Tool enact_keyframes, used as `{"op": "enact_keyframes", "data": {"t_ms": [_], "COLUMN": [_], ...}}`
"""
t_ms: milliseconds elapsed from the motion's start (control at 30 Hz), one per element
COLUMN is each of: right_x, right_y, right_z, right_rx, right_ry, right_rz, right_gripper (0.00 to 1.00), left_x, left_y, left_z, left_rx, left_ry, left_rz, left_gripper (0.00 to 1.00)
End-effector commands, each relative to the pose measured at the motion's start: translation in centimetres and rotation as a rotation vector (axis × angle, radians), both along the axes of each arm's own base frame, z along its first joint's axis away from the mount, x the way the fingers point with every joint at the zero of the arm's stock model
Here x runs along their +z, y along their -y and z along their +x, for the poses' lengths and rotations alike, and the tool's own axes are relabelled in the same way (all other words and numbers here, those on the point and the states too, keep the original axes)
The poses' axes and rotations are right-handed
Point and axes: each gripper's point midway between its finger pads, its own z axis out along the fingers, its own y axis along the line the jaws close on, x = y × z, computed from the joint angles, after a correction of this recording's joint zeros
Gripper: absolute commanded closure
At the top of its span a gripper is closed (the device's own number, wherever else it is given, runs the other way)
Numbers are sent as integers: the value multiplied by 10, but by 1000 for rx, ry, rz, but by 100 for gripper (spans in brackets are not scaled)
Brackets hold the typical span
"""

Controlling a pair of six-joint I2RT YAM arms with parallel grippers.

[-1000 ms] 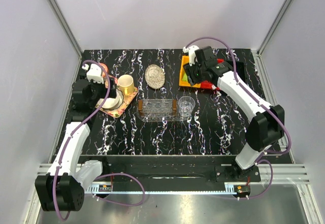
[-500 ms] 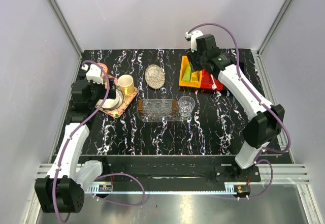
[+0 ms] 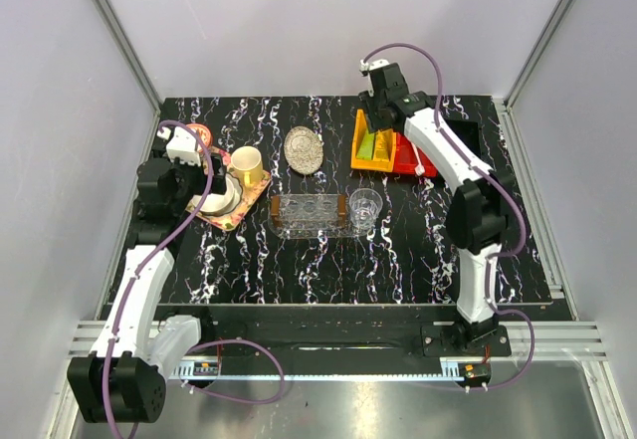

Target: Prepare toiletry sets of a toothbrush and toothpaste on the tray

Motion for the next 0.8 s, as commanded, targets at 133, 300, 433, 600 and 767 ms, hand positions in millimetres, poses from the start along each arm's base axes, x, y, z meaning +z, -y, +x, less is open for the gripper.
{"op": "enact_keyframes", "data": {"t_ms": [133, 300, 433, 600, 767], "right_x": [-30, -51, -70, -81, -92], "right_y": [9, 7, 8, 8, 9], "right_z": [33, 40, 44, 46, 48], "right_rx": [-98, -108, -117, -122, -134], "right_ry": [-20, -51, -78, -100, -121], "right_rz": [6, 4, -12, -20, -34], "right_gripper": [47, 47, 47, 47, 47], "left_x": [15, 15, 15, 13, 13], "left_y": [-1, 1, 1, 1, 3], "left_z": [6, 6, 5, 3, 3], "left_rx": [9, 0, -5, -8, -13], "left_ry": [55, 53, 57, 59, 61], "left_rz": [-10, -12, -13, -6, -10], "left_gripper": [1, 1, 1, 1, 1]}}
